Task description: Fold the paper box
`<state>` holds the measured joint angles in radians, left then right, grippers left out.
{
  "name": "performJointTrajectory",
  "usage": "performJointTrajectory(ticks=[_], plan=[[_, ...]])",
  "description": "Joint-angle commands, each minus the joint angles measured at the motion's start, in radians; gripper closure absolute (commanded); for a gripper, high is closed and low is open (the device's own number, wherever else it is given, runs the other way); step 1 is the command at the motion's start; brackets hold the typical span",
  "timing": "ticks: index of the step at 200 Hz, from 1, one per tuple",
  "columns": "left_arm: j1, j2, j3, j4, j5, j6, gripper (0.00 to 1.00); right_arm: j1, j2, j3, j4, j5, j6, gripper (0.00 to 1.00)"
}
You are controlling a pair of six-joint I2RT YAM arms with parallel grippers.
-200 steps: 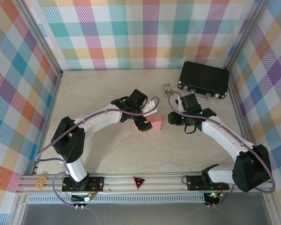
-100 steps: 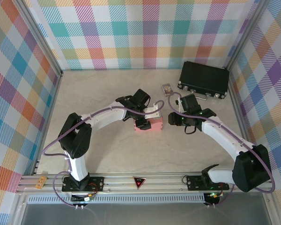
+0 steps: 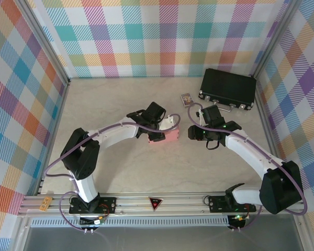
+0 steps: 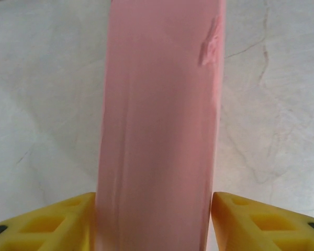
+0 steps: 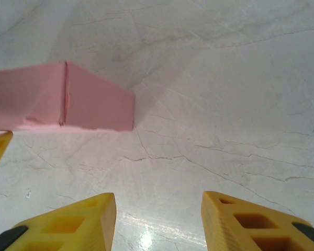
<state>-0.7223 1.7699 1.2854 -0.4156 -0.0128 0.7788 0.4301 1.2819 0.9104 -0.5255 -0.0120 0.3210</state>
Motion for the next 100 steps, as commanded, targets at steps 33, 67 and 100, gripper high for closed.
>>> performJointTrajectory(ticks=[33, 67, 100], plan=[[0.0, -0.069, -0.064, 0.083, -0.121, -0.001, 0.46, -0.008, 0.018, -0.008, -0.018, -0.001, -0.014, 0.52], [0.002, -0.069, -0.073, 0.074, -0.129, -0.003, 0.46, -0.007, 0.026, -0.006, -0.017, -0.003, -0.011, 0.52], [0.005, -0.055, -0.057, 0.052, -0.139, -0.01, 0.49, -0.008, 0.036, -0.004, -0.015, -0.006, -0.011, 0.52]])
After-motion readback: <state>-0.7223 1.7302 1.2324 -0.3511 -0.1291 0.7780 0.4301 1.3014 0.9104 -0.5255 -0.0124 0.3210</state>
